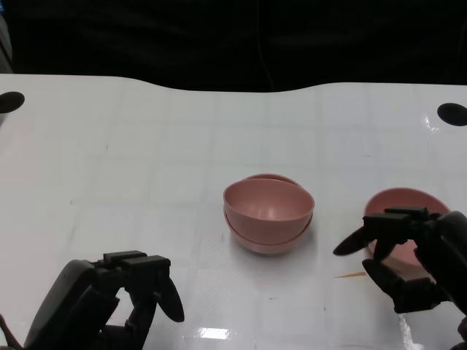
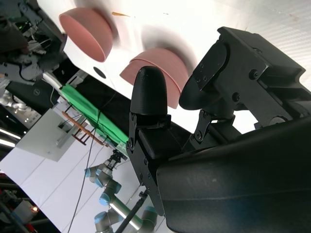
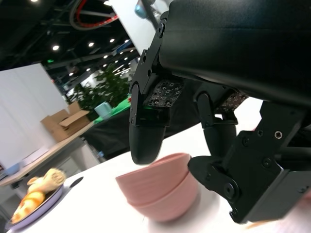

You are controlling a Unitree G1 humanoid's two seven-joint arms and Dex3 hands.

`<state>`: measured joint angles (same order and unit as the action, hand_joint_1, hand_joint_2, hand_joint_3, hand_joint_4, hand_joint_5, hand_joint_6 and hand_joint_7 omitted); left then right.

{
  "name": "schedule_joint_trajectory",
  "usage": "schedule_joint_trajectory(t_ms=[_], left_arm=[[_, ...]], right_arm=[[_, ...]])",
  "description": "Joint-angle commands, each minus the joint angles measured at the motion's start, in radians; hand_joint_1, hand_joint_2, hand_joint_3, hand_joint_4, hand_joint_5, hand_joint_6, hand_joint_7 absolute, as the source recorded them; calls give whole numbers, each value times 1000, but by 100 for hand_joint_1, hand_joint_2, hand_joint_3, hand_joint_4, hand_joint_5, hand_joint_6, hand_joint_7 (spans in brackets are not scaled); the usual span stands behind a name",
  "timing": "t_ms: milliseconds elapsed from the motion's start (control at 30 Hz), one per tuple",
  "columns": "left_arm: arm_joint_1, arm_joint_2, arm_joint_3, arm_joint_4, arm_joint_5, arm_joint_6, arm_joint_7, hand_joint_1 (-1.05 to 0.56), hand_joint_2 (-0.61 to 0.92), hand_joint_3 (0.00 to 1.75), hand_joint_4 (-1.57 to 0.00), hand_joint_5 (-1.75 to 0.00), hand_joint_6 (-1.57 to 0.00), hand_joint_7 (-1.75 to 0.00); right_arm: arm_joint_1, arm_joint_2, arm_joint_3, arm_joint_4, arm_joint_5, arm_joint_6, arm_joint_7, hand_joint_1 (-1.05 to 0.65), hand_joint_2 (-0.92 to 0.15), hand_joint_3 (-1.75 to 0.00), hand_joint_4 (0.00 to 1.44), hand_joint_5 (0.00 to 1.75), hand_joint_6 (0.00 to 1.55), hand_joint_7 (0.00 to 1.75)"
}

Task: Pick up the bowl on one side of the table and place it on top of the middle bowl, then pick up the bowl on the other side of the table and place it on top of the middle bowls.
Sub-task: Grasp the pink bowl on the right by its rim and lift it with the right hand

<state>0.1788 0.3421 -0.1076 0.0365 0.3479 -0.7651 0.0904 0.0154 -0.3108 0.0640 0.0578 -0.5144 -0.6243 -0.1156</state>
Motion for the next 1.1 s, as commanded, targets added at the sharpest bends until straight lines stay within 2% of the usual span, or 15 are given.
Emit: schedule_joint_trajectory(t_ms=[33,133,200,300,433,600,700,933,1100], left_arm=[[1,2,12,14,9,-14,-5,3,24,158,-86,-168,-85,-144],[3,0,14,10,15,-3,-8,1,24,158,-86,-167,-85,-144],[5,1,15,5,16,1,-12,0,23,158,-86,-167,-85,-143],[6,3,15,2,15,0,-17,1,22,159,-86,-167,-85,-143],[6,1,16,3,16,-2,-20,2,22,159,-87,-166,-86,-142],[6,0,16,-15,23,14,-29,2,21,159,-88,-167,-86,-142],[3,0,16,-22,27,20,-33,1,20,160,-89,-166,-87,-141],[-6,-1,8,-24,33,20,-41,1,18,161,-89,-166,-87,-141],[-3,-2,10,-32,32,24,-50,1,16,162,-89,-165,-87,-140]], right_arm=[[37,-10,-23,-95,-35,128,33,-16,-63,-39,62,86,75,28],[61,5,-23,-191,-106,276,57,-30,-78,-10,51,73,65,15],[72,10,-17,-244,-161,368,73,-35,-80,-4,46,65,61,11],[85,-4,-1,-317,-257,483,117,-44,-82,-1,39,49,54,4],[90,-11,14,-355,-296,543,139,-49,-83,0,38,44,50,1],[79,-34,43,-436,-430,705,302,-56,-83,0,32,37,39,0],[54,-52,64,-449,-481,757,387,-58,-84,0,31,33,37,0],[-16,-87,124,-413,-598,846,553,-59,-86,0,44,19,40,1],[-87,-107,167,-302,-642,863,578,-58,-86,0,50,17,44,2]])
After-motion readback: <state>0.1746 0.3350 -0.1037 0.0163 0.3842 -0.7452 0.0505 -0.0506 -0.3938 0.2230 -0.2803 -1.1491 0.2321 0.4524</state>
